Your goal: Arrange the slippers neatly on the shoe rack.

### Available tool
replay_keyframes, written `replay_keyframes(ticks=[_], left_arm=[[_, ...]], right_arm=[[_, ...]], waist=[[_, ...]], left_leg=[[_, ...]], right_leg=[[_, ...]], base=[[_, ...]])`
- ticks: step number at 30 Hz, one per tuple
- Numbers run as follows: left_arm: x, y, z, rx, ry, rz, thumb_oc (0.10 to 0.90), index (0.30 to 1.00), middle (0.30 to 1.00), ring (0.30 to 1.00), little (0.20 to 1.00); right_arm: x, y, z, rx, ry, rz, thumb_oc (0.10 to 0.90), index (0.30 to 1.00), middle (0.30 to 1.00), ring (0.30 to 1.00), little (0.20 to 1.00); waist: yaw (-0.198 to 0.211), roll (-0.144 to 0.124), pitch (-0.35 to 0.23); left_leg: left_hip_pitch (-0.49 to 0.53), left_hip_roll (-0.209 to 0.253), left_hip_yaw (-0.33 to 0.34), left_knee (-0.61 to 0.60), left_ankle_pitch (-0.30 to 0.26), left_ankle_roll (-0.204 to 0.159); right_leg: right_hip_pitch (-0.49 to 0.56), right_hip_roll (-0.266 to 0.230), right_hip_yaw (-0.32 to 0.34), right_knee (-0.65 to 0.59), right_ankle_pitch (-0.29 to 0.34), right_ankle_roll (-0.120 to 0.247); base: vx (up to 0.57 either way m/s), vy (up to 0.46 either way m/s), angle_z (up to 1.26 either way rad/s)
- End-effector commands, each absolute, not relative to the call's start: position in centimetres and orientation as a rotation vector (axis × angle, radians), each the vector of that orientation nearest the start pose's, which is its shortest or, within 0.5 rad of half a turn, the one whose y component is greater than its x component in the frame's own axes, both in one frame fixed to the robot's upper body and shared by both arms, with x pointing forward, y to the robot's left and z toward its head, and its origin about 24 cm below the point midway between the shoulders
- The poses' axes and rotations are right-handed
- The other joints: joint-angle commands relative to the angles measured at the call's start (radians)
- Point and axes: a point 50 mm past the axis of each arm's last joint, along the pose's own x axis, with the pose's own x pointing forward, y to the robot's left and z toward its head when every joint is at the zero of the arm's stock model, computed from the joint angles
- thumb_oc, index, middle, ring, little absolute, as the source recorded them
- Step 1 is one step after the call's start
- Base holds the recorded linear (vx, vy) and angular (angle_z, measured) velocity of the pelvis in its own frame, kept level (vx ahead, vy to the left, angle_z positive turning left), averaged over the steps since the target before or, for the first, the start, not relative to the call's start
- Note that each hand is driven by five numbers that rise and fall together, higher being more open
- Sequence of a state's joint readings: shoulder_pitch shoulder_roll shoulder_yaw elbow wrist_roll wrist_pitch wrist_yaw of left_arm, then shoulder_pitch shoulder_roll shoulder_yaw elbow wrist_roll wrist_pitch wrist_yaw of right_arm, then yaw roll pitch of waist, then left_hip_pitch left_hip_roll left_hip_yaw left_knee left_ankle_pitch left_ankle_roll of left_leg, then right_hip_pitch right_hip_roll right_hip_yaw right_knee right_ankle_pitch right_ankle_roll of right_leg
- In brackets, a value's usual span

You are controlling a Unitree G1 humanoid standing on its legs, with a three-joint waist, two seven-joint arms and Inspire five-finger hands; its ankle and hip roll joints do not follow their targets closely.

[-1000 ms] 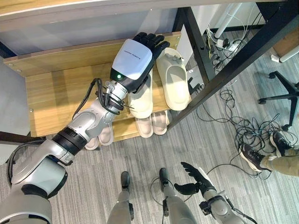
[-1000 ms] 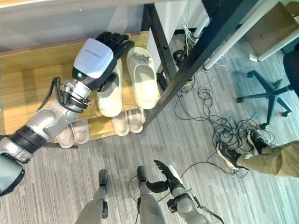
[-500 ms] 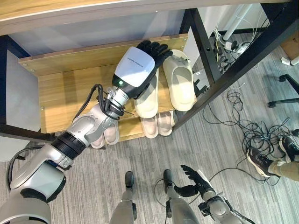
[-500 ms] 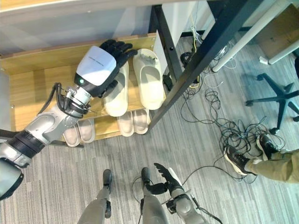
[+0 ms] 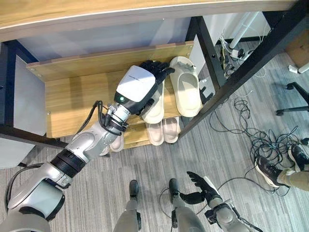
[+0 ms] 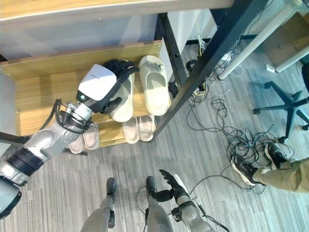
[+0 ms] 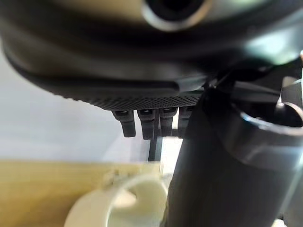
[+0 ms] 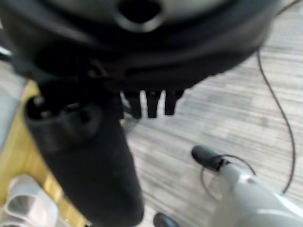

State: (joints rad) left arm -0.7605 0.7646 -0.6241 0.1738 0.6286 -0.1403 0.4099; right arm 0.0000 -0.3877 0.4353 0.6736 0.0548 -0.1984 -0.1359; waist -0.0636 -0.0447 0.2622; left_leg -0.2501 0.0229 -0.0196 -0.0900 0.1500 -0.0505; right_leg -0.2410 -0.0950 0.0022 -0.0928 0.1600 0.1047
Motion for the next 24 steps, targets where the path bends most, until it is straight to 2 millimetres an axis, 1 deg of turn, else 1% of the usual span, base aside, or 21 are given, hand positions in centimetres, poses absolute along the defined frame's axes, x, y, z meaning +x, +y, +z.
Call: replay_keyframes(ticks=[1, 7, 10, 13, 14, 17, 24], left_arm=[[31.8, 13.4, 24.0, 1.255, -1.091, 0.007, 0.800, 0.900, 0.900, 0.900, 0.900], [31.6, 14.2, 23.3, 1.207, -1.053, 0.017, 0.800, 0.900, 0.900, 0.900, 0.900], [31.8, 15.0, 21.9, 1.231, -0.994, 0.017, 0.800, 0.900, 0.900, 0.900, 0.900], [31.9, 15.5, 21.4, 1.248, -0.964, 0.020, 0.800, 0.900, 0.900, 0.900, 0.900], [32.3, 16.5, 20.8, 1.270, -0.913, 0.050, 0.800, 0.900, 0.900, 0.900, 0.900], [32.7, 17.5, 19.6, 1.286, -0.839, 0.068, 0.800, 0.900, 0.900, 0.900, 0.900], [33.2, 17.9, 18.5, 1.304, -0.780, 0.082, 0.800, 0.900, 0.900, 0.900, 0.900]], right_arm=[[17.6, -21.2, -9.4, -0.451, 0.552, 0.101, 0.800, 0.900, 0.900, 0.900, 0.900], [17.2, -21.0, -9.9, -0.451, 0.581, 0.105, 0.800, 0.900, 0.900, 0.900, 0.900], [16.8, -20.7, -10.2, -0.446, 0.599, 0.118, 0.800, 0.900, 0.900, 0.900, 0.900], [16.8, -20.7, -10.2, -0.441, 0.599, 0.116, 0.800, 0.900, 0.900, 0.900, 0.900], [16.8, -20.8, -10.2, -0.439, 0.594, 0.112, 0.800, 0.900, 0.900, 0.900, 0.900], [16.6, -20.9, -10.2, -0.436, 0.599, 0.108, 0.800, 0.900, 0.900, 0.900, 0.900], [16.5, -20.7, -10.4, -0.443, 0.606, 0.118, 0.800, 0.900, 0.900, 0.900, 0.900]], waist=[[0.017, 0.023, -0.087], [0.025, 0.031, -0.103], [0.030, 0.035, -0.115], [0.031, 0.037, -0.121], [0.032, 0.037, -0.127], [0.031, 0.036, -0.132], [0.029, 0.033, -0.133]], left_leg=[[-0.035, -0.066, -0.043, 0.066, -0.133, 0.052], [-0.012, -0.071, -0.049, 0.051, -0.130, 0.052], [0.003, -0.073, -0.053, 0.036, -0.127, 0.053], [0.012, -0.075, -0.055, 0.032, -0.127, 0.054], [0.017, -0.075, -0.055, 0.032, -0.129, 0.055], [0.022, -0.074, -0.056, 0.032, -0.130, 0.056], [0.016, -0.073, -0.054, 0.030, -0.129, 0.055]], right_leg=[[0.021, 0.002, -0.033, 0.010, -0.115, 0.040], [0.038, -0.003, -0.043, 0.010, -0.119, 0.039], [0.049, -0.006, -0.052, 0.010, -0.122, 0.040], [0.055, -0.006, -0.053, 0.010, -0.123, 0.040], [0.061, -0.007, -0.055, 0.010, -0.125, 0.039], [0.069, -0.008, -0.055, 0.009, -0.126, 0.039], [0.060, -0.007, -0.058, 0.008, -0.128, 0.040]], base=[[0.05, 0.014, 0.05], [0.03, 0.009, 0.07], [0.03, 0.010, 0.07], [0.03, 0.011, 0.02], [0.05, 0.012, 0.02], [0.03, 0.009, 0.01], [0.01, 0.005, 0.00]])
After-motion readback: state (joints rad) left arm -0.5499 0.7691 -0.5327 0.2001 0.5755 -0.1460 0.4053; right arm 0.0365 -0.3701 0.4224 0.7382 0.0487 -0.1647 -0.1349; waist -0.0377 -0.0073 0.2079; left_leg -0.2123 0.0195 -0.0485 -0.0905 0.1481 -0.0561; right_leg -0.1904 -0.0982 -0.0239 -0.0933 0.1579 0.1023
